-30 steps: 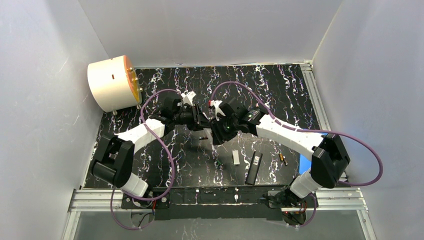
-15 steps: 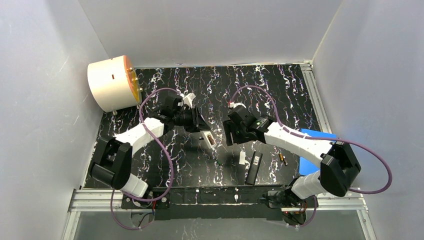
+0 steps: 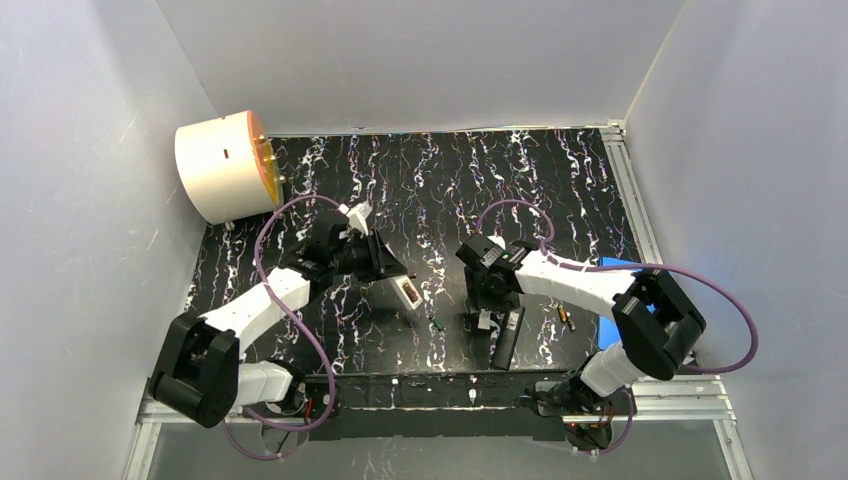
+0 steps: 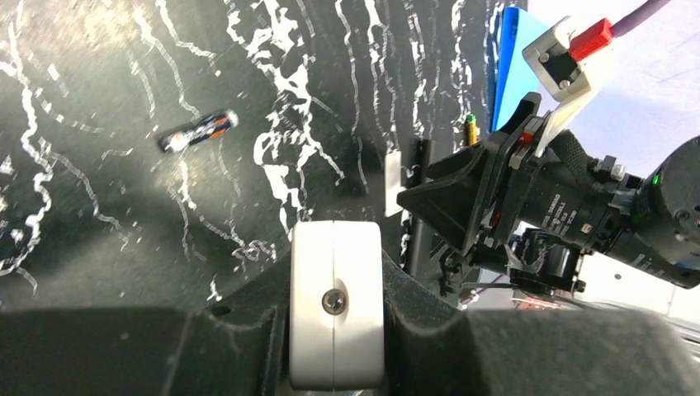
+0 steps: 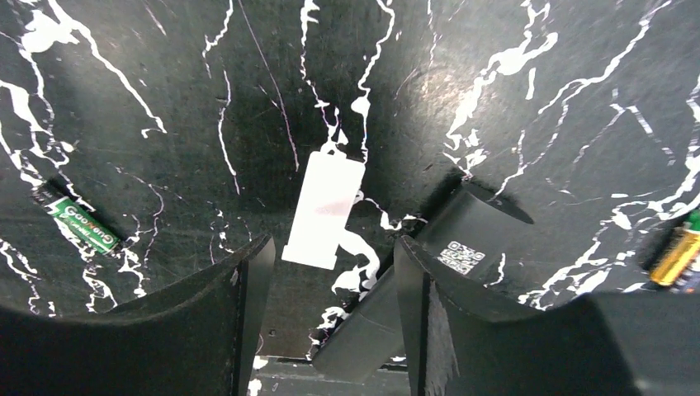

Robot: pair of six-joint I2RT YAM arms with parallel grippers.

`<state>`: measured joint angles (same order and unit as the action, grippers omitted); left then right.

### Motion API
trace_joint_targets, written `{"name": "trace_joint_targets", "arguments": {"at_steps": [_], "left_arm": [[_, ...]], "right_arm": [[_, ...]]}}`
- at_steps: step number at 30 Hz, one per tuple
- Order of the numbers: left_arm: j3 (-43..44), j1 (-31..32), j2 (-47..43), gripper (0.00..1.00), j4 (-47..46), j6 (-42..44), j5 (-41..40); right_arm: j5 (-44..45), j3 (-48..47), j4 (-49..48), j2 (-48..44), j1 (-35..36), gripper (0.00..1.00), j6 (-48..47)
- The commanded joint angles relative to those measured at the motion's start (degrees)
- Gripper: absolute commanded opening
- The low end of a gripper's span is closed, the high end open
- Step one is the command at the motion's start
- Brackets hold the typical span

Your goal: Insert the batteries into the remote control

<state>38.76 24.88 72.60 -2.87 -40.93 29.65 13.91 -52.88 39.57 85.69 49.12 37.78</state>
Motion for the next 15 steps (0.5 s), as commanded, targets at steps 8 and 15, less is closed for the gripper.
{"name": "trace_joint_targets", "arguments": {"at_steps": [8,15], "left_arm": [[-12.22,0.17,-6.7,0.0,-9.17,-6.28,-9.04],[-20.82,0.34,-5.52,0.0,-21.39,-15.22,-15.38]], "right_arm": [[-4.52,2.86,-2.41,2.98,0.16,0.59,4.62],[-5.67,3.61,-2.91,4.86,0.27,0.52,5.43]]}}
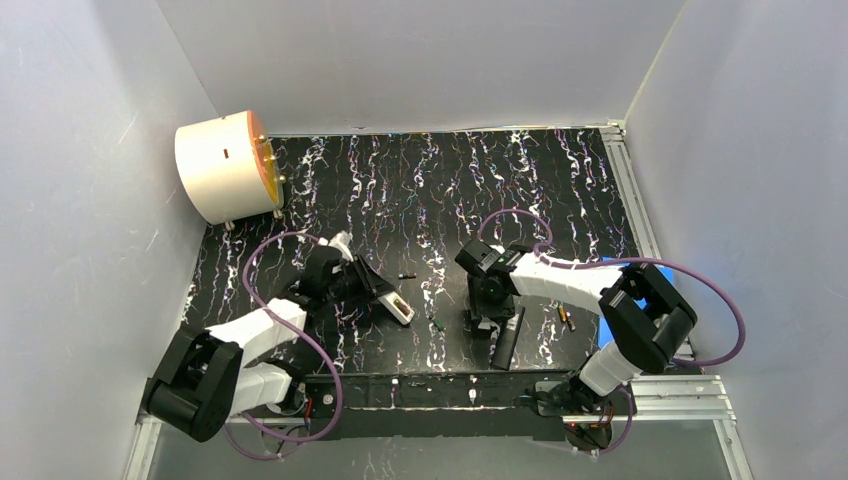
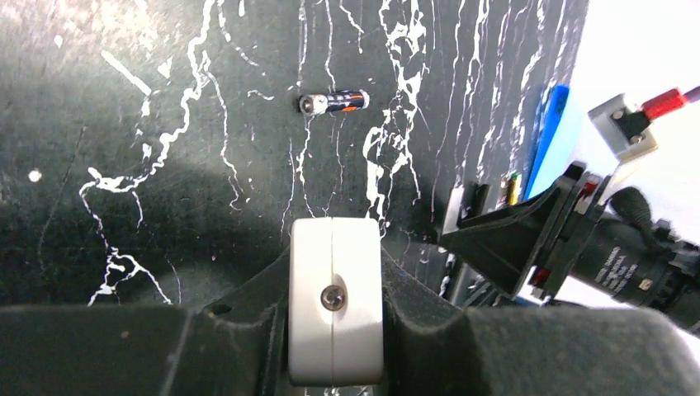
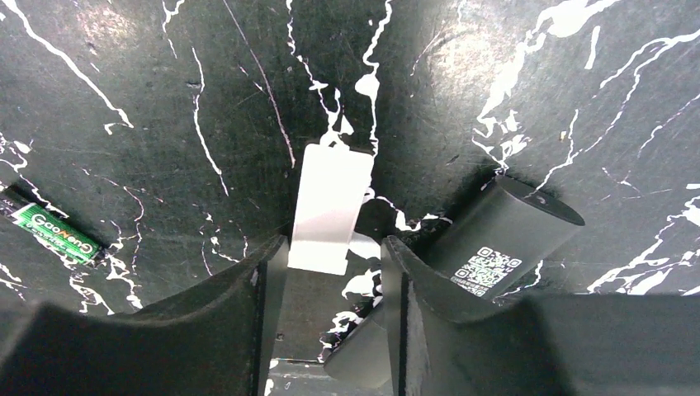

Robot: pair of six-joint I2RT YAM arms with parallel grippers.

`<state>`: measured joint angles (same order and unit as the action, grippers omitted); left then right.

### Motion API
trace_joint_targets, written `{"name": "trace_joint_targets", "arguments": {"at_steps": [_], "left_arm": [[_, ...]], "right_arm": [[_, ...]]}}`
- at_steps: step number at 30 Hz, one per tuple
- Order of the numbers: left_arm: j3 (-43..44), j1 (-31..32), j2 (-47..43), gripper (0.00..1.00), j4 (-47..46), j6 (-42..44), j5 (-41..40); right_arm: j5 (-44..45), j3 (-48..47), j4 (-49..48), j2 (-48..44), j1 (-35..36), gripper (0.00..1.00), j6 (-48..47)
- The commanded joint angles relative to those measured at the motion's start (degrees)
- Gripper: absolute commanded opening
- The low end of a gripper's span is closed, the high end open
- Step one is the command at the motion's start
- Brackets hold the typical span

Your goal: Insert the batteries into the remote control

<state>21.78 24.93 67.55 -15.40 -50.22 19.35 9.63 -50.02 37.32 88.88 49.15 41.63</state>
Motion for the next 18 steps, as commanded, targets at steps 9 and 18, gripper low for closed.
{"name": "trace_joint_targets", "arguments": {"at_steps": [9,18], "left_arm": [[-7.73,0.74,2.58,0.07,-14.58,-9.34,-8.93],[-12.96,0.82,-0.45,0.28,-14.26,-12.33,-10.42]], "right_arm": [[0.25,0.0,3.23,4.06,0.5,0.36,0.09],[0.22,-1.7,0.16,3.76,0.46,0.28,-2.5]]}}
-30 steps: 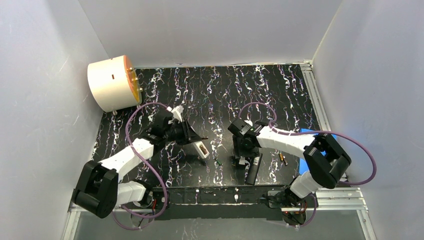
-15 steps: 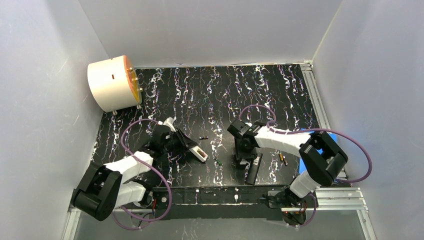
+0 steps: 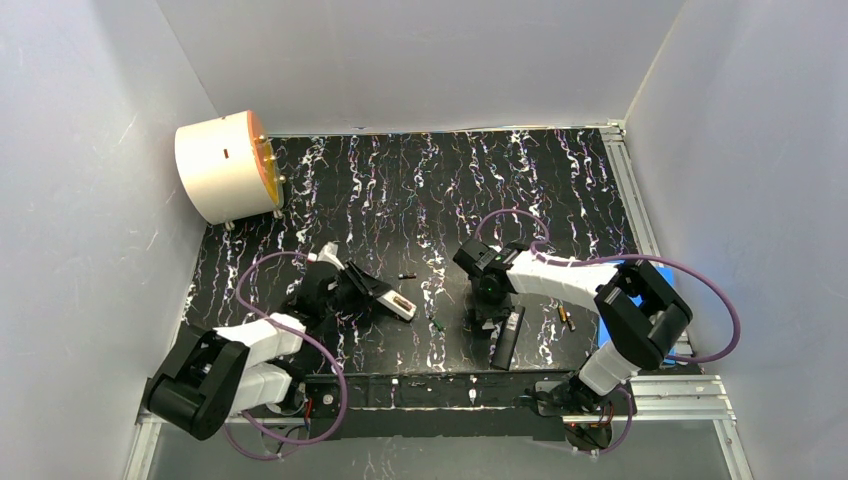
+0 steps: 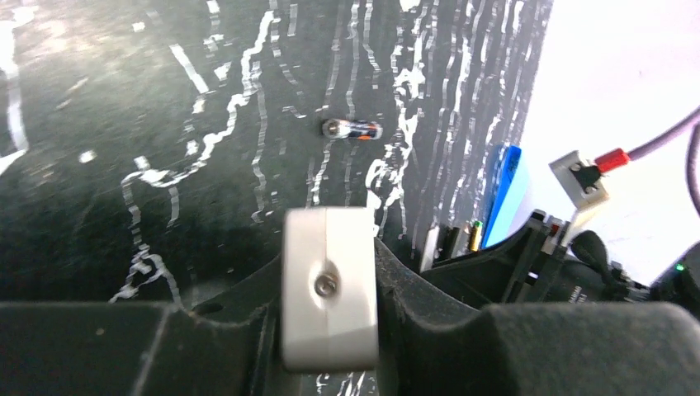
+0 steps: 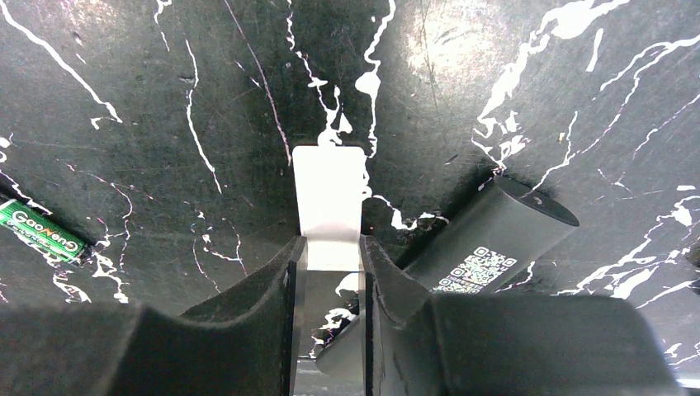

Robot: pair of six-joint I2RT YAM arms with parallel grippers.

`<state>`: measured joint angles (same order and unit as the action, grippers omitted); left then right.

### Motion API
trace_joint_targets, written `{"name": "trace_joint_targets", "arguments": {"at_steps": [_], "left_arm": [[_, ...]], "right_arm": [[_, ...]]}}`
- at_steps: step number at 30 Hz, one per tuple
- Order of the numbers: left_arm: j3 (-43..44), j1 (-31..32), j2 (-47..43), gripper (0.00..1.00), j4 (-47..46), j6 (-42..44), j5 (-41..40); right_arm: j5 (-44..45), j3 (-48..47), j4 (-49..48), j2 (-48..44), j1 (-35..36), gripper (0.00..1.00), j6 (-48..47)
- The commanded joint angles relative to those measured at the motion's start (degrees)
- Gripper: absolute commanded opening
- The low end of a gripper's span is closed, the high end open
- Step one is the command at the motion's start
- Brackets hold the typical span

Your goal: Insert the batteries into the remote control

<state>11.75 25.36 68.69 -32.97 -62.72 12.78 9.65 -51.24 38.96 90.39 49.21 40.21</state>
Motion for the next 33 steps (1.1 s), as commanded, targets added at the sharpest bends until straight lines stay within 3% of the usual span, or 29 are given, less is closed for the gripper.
{"name": "trace_joint_targets", "arguments": {"at_steps": [1,10,18,22,28,33], "left_arm": [[-3.22,0.39,-2.11,0.31,3.94,0.02,-4.08],[-1.76,0.39,-7.11,0.51,16.06,1.11,-5.64],[2.81,0.39,-11.63,0.63,34.87,1.4,-7.62],[5.52,0.39,-13.28,0.68,43.92,1.87,-8.62],[7.45,0.39,-14.61,0.79,46.06,4.4,-5.29],[8.74,0.44,-15.77,0.81,46.24,6.81,-3.56]], "right_arm": [[0.26,-0.78,-1.7,2.25,0.4,0.28,-1.16],[-0.04,-2.59,-1.89,3.34,0.38,0.3,-2.15],[-1.04,-3.2,1.69,3.81,0.42,0.44,-1.98],[-1.38,-2.45,3.2,3.96,0.37,0.47,-1.51],[-2.62,-2.77,2.07,1.91,0.61,0.54,-2.9],[-2.34,-5.07,2.63,1.23,0.87,0.56,-2.95]]}}
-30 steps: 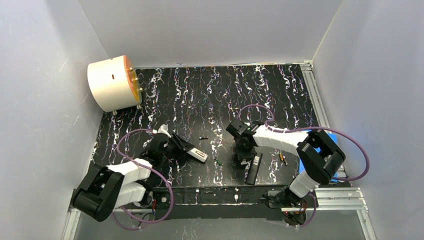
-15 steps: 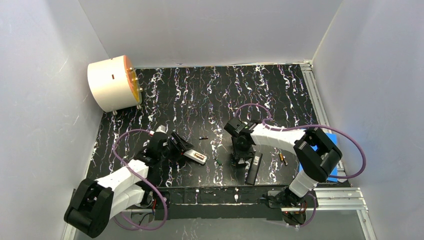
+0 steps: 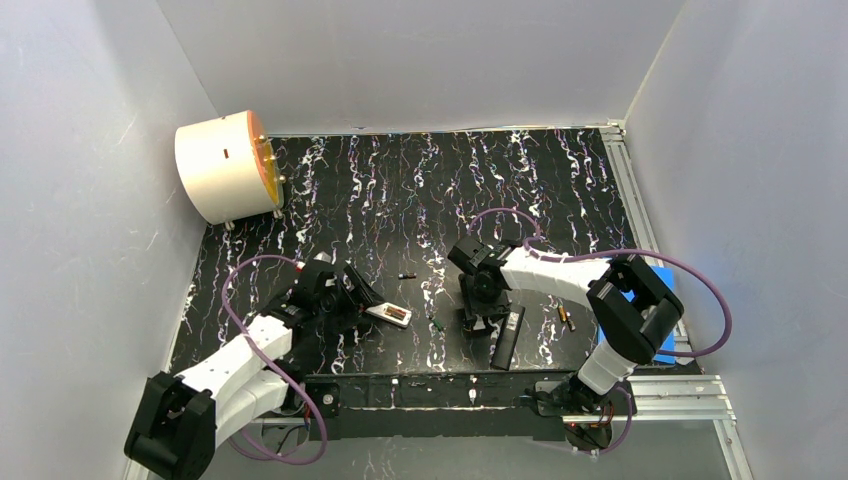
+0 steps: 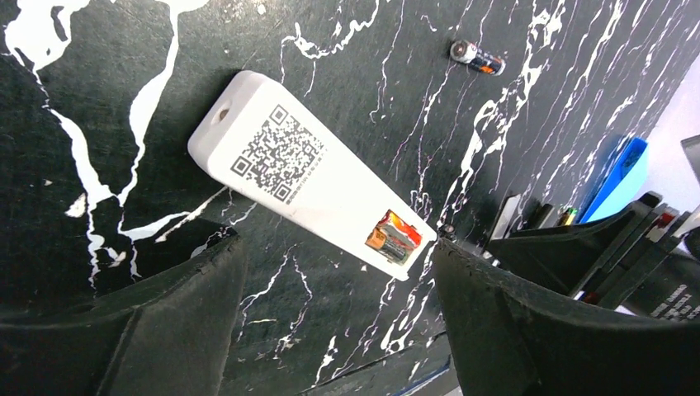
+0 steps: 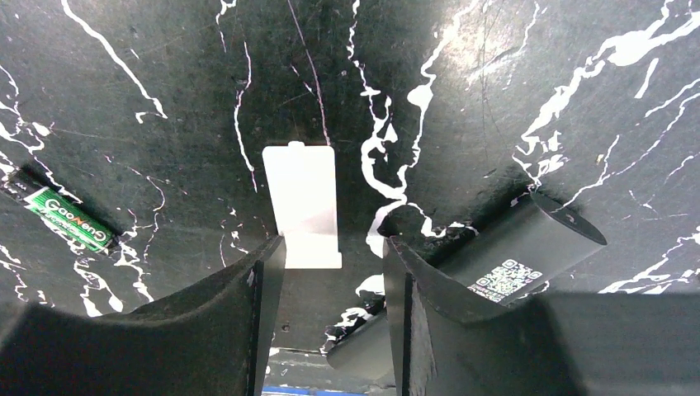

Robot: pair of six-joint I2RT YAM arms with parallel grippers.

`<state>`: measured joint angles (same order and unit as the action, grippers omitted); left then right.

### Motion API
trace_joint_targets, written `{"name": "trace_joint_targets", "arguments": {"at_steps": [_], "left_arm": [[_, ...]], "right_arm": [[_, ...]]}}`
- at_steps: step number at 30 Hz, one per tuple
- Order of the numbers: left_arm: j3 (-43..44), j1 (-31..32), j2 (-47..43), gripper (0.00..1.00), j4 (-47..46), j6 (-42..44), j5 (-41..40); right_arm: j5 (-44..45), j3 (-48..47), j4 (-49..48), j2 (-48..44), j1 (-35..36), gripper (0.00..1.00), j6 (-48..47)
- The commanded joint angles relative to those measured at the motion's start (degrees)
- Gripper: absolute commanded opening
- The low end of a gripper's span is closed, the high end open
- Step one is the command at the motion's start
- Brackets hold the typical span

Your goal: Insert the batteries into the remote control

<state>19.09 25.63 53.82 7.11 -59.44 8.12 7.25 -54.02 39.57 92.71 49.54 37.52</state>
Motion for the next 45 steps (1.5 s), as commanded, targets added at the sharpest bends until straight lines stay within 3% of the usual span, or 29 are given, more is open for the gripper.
{"name": "trace_joint_targets", "arguments": {"at_steps": [1,15,23,31,40,45], "left_arm": [[1.84,0.13,-1.36,0.81,6.8,3.96,1.19],[8.87,0.14,-3.19,0.8,10.81,13.01,2.94],[10.2,0.16,-3.1,0.78,8.62,15.06,6.19],[11.61,0.14,-1.3,0.77,5.4,15.64,11.44],[12.37,0.17,4.85,0.73,-2.79,11.93,20.92],[13.64,0.3,8.61,0.71,-4.38,11.2,23.13]], "right_arm": [[0.17,-2.51,1.82,-1.38,0.74,0.56,-0.05],[2.77,-2.55,1.48,-0.54,4.44,0.58,2.3],[4.7,-5.05,2.22,0.98,5.52,0.42,1.92],[6.02,-5.93,1.99,-1.07,5.88,0.43,2.56],[2.08,-2.56,-5.74,-7.83,5.86,0.44,2.29],[0.6,-2.3,-5.34,-6.19,5.89,0.46,2.13]]}}
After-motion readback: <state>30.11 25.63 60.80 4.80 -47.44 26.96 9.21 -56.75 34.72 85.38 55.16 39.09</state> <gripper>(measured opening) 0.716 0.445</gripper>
